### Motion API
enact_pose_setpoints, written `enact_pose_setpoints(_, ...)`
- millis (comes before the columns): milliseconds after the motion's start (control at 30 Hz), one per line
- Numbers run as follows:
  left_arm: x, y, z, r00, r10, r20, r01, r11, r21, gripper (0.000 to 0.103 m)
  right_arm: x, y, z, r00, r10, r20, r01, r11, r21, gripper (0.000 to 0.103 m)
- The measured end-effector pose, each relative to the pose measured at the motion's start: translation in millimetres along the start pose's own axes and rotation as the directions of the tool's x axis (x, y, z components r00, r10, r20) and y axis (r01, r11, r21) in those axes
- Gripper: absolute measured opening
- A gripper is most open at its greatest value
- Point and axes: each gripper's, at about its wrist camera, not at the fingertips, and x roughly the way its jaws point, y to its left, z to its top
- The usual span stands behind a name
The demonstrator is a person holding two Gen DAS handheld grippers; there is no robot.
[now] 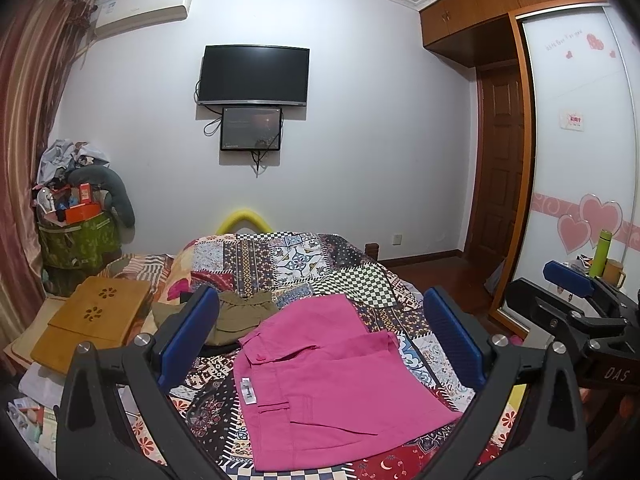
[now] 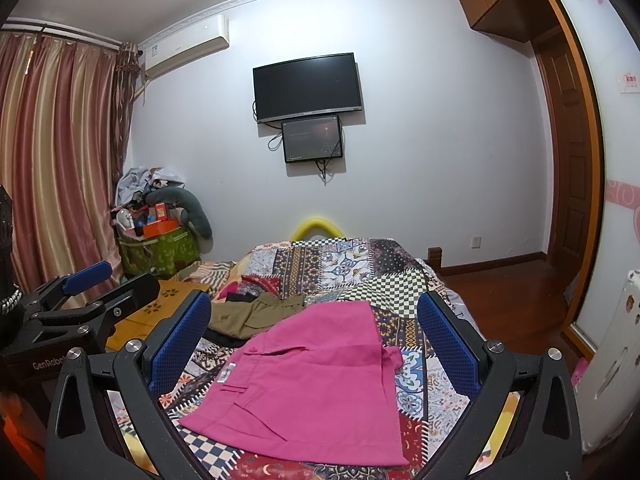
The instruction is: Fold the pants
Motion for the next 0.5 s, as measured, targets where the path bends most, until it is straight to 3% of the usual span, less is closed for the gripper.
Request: enact_pose_setpoints(500,9.8,4.9,-1.0,1.000,0.020,-0.024,-0.020,1.000,-0.014,0.103,5.0,-0.9,-2.4,1.000,-0.001,-0.022,0.001,1.000,0.010,0.102)
